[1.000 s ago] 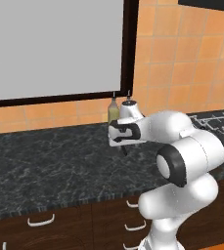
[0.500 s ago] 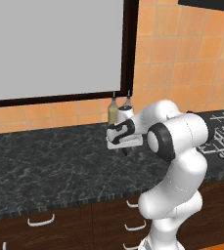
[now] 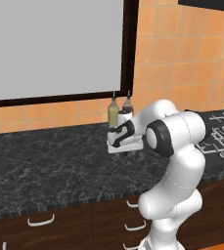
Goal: Put the garlic and eggplant in the pot. Retrieve the spatula and lightly stir the vegetables in the pot.
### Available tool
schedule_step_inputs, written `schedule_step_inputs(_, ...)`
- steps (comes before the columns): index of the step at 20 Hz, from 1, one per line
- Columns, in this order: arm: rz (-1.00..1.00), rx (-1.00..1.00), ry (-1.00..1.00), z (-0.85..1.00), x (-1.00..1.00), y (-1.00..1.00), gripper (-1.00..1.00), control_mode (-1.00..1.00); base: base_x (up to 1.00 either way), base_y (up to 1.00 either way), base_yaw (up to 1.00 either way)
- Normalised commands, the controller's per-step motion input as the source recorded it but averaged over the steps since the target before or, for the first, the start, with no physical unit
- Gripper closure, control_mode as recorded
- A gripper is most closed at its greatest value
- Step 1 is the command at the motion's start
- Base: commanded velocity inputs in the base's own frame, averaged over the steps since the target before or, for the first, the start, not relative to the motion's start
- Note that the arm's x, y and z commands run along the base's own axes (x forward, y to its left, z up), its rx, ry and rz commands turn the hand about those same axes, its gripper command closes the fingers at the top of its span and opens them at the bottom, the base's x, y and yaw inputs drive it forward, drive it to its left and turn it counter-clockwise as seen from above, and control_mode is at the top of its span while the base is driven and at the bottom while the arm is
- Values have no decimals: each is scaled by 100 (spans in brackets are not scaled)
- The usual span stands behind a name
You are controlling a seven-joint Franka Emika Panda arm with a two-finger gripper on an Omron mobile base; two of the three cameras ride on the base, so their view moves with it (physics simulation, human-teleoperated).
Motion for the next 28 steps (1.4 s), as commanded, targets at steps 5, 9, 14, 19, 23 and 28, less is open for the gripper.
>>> schedule_step_inputs(5,0,2,3,-16,2,-7,-100,-100,0,0,0)
schedule_step_inputs(9,0,1,3,-20,18,0,100,-100,0,0,0)
schedule_step_inputs(14,0,1,6,-15,8,-2,100,-100,0,0,0)
schedule_step_inputs(19,0,0,5,-9,1,-6,100,-100,0,0,0)
schedule_step_inputs(23,0,0,1,-17,0,-18,100,-100,0,0,0)
schedule_step_inputs(28,1,0,-1,-2,-11,-29,100,-100,0,0,0)
